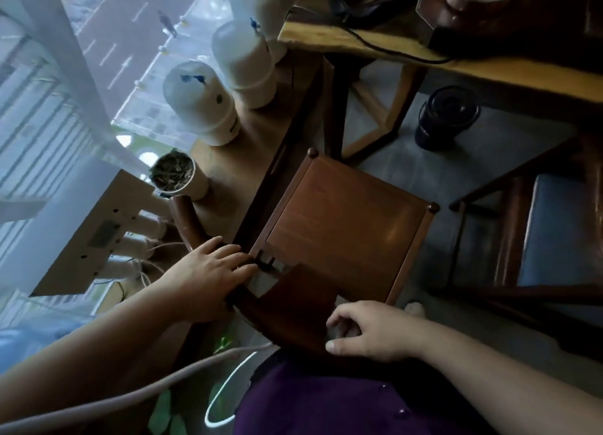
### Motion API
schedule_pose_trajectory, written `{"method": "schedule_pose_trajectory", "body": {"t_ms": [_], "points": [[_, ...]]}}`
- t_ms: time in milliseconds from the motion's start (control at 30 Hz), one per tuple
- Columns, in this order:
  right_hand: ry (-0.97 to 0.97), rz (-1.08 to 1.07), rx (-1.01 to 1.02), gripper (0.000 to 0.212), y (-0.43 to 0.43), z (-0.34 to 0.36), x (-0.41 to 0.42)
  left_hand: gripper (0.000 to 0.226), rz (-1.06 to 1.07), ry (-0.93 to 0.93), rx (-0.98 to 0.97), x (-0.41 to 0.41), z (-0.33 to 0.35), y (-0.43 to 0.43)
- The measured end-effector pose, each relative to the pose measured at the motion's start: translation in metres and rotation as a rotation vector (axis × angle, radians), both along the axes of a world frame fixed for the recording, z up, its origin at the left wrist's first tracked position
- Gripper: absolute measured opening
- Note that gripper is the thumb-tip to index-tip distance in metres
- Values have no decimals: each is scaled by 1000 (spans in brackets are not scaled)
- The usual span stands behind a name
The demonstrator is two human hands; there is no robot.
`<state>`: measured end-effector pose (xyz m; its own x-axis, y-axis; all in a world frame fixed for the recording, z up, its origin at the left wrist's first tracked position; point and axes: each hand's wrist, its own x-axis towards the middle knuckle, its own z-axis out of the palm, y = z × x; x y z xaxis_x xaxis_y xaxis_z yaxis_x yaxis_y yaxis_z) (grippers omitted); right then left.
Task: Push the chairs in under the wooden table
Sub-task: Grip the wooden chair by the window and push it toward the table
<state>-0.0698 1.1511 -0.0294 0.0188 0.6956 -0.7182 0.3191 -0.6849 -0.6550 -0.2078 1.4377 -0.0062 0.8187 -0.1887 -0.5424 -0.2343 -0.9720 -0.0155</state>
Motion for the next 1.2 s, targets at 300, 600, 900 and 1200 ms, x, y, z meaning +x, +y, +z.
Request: {"method": "schedule_pose_trajectory", "body": {"t_ms": [300, 600, 900, 1200], "points": [[51, 142, -290, 55, 20, -2, -20, 21, -204, 10, -104, 16, -24, 21], [-65, 16, -252, 72, -5, -1, -32, 25, -205, 60, -58, 28, -18, 5], [-81, -10, -283, 73, -28, 2, -8, 17, -180, 88, -9, 50, -6, -25], [-115, -45, -321, 74, -68, 9, 12, 16, -209, 96, -2, 77, -14, -64]]}}
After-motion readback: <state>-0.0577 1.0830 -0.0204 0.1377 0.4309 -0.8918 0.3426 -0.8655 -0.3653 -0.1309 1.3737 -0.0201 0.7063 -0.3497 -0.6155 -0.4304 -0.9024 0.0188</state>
